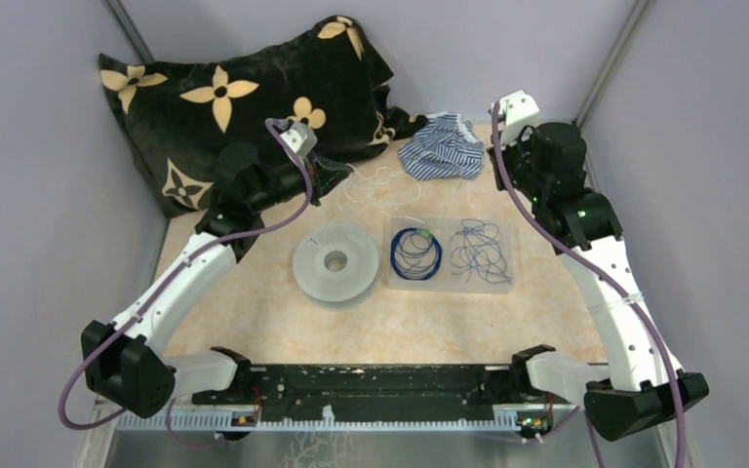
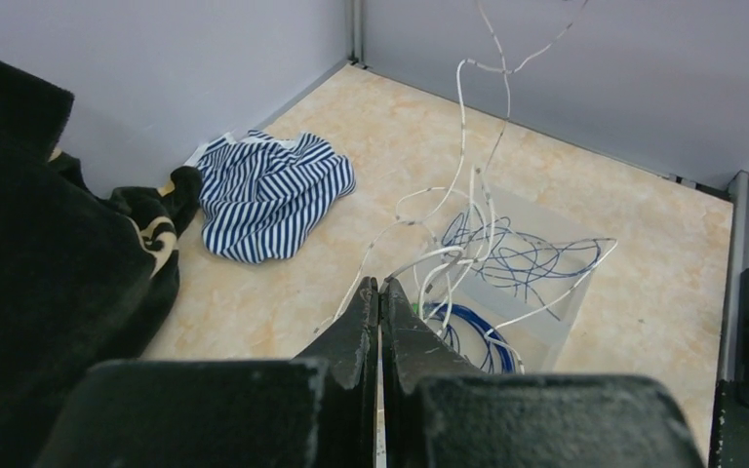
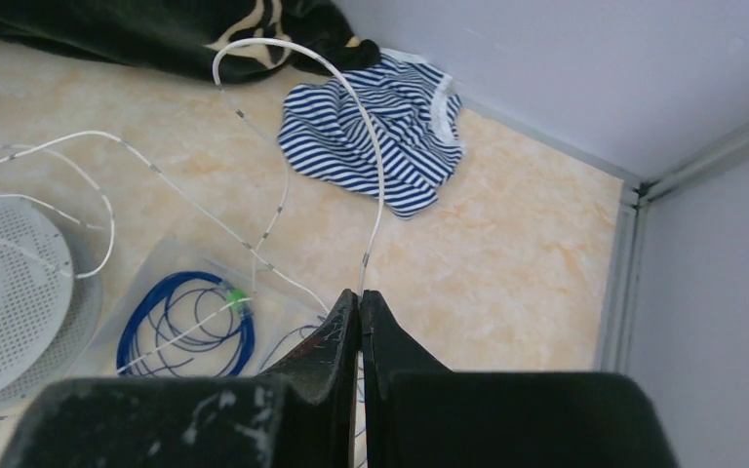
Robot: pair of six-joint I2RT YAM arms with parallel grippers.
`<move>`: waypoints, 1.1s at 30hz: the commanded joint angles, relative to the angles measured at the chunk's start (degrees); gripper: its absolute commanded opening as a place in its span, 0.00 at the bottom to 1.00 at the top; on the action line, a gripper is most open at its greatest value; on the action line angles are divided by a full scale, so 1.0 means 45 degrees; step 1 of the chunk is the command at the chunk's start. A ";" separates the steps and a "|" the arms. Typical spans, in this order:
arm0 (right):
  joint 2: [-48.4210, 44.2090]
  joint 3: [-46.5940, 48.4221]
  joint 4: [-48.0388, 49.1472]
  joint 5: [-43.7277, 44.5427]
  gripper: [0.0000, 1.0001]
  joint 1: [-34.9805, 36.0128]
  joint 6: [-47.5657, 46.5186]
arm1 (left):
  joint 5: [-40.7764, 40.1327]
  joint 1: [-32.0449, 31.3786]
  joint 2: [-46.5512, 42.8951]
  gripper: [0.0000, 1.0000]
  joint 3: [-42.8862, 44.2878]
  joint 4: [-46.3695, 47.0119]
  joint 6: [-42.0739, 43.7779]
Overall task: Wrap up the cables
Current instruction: Adjust the cable at the center of the board.
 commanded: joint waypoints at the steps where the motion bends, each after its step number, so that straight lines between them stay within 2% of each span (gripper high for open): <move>1: -0.0454 0.0526 0.1068 0.1980 0.00 -0.0129 -0.0287 | -0.0596 0.0090 -0.0545 0.00 0.0376 -0.0675 0.0908; 5: -0.0365 0.0590 0.1369 0.2907 0.00 -0.0550 -0.0930 | -0.1314 0.0154 -0.0768 0.00 0.0602 -0.1233 0.1567; 17: -0.0165 0.1006 0.1798 0.2712 0.00 -0.2714 -0.1644 | -0.3680 0.0352 -0.1133 0.00 0.1266 -0.2660 0.4093; 33: 0.0369 0.1369 0.2228 0.2562 0.00 -0.3817 -0.1982 | -0.5395 0.0648 -0.1256 0.00 0.1318 -0.3227 0.6359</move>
